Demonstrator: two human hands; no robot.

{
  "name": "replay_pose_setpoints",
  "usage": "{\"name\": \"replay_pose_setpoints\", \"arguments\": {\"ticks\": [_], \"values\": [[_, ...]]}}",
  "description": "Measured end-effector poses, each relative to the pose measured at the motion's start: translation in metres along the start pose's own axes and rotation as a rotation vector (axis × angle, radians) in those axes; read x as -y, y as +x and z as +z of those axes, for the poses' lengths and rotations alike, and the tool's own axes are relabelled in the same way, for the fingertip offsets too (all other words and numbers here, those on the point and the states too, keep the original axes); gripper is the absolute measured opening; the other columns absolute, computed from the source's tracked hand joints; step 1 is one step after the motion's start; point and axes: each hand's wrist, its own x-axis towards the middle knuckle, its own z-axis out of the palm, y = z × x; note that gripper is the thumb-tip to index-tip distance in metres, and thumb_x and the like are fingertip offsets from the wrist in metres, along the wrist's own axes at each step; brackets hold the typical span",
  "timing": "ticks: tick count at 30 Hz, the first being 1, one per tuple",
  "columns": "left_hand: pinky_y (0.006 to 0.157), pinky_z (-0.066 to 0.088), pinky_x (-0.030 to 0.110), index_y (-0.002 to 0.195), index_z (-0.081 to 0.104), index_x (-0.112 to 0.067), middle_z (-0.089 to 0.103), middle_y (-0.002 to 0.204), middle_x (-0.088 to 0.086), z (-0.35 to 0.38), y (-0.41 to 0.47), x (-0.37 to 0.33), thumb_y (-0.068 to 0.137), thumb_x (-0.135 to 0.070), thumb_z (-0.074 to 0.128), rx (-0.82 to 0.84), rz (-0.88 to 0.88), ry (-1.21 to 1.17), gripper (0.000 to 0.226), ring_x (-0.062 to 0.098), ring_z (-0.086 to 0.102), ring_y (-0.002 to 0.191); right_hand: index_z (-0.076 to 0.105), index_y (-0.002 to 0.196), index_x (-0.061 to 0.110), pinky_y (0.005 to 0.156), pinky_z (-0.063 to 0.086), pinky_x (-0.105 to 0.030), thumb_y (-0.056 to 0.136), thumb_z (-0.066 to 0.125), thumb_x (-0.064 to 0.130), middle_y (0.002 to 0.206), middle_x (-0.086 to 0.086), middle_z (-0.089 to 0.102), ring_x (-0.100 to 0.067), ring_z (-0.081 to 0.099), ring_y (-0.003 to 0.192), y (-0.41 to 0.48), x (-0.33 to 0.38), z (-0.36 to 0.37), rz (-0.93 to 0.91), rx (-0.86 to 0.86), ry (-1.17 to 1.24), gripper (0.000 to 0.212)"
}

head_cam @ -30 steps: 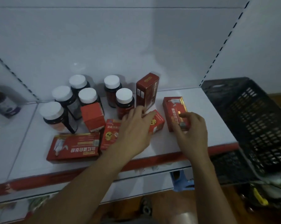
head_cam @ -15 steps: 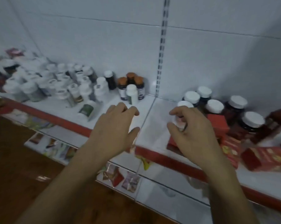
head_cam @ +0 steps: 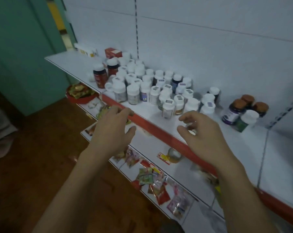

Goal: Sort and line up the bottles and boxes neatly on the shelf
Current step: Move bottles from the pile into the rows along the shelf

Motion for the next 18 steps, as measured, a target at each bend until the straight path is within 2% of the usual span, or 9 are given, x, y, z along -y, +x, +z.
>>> {"name": "replay_pose_setpoints", "arguments": {"ticks": [2, 6, 9, 13, 16, 18], "values": [[0.094, 0.048, 0.041, 0.13, 0.056, -0.025, 0.051, 0.12, 0.003, -0.002, 0.012, 0.027, 0.095, -0.037, 0.065, -0.014, -0.031, -0.009, 0.038, 0.023, 0.049, 0.112, 0.063, 0.106, 0.038, 0.077, 0.044, -0.017, 0.091, 0.068, 0.033, 0.109, 0.017, 0.063, -0.001, 0.061, 0.094, 0.025, 0.013, 0.025, -0.035, 0.032, -0.006, 0.017], [0.087, 0.052, 0.042, 0.127, 0.055, -0.029, 0.049, 0.117, 0.0, 0.005, 0.044, 0.078, 0.095, -0.039, 0.064, 0.002, -0.073, -0.013, 0.035, 0.023, 0.051, 0.108, 0.062, 0.108, 0.037, 0.074, 0.038, -0.007, 0.092, 0.067, 0.034, 0.108, 0.017, 0.061, 0.002, 0.058, 0.095, 0.074, 0.029, 0.072, -0.1, 0.09, -0.015, 0.017], [0.089, 0.052, 0.042, 0.132, 0.052, -0.031, 0.048, 0.122, -0.001, 0.011, 0.081, 0.115, 0.096, -0.039, 0.063, 0.018, -0.1, -0.017, 0.038, 0.022, 0.049, 0.111, 0.061, 0.108, 0.037, 0.074, 0.035, -0.005, 0.092, 0.066, 0.034, 0.108, 0.016, 0.06, 0.001, 0.056, 0.095, 0.12, 0.037, 0.105, -0.126, 0.11, -0.034, 0.016], [0.089, 0.053, 0.04, 0.136, 0.051, -0.033, 0.049, 0.124, -0.003, 0.008, 0.136, 0.163, 0.096, -0.042, 0.064, 0.041, -0.149, -0.012, 0.043, 0.019, 0.049, 0.114, 0.062, 0.105, 0.032, 0.078, 0.042, -0.018, 0.092, 0.067, 0.029, 0.104, 0.011, 0.06, -0.008, 0.056, 0.097, 0.188, 0.056, 0.139, -0.193, 0.098, -0.031, 0.014], [0.086, 0.053, 0.035, 0.135, 0.052, -0.032, 0.049, 0.126, -0.004, 0.002, 0.169, 0.201, 0.096, -0.042, 0.064, 0.064, -0.186, -0.013, 0.042, 0.017, 0.051, 0.11, 0.064, 0.106, 0.028, 0.076, 0.037, -0.009, 0.092, 0.067, 0.026, 0.103, 0.01, 0.06, -0.008, 0.054, 0.096, 0.236, 0.077, 0.161, -0.228, 0.12, -0.026, 0.014], [0.086, 0.053, 0.033, 0.134, 0.051, -0.035, 0.049, 0.129, -0.005, 0.001, 0.185, 0.227, 0.095, -0.042, 0.065, 0.062, -0.213, -0.012, 0.042, 0.017, 0.052, 0.111, 0.064, 0.105, 0.027, 0.077, 0.041, -0.019, 0.093, 0.066, 0.025, 0.102, 0.007, 0.061, -0.011, 0.055, 0.095, 0.265, 0.091, 0.177, -0.255, 0.121, -0.018, 0.013]]}}
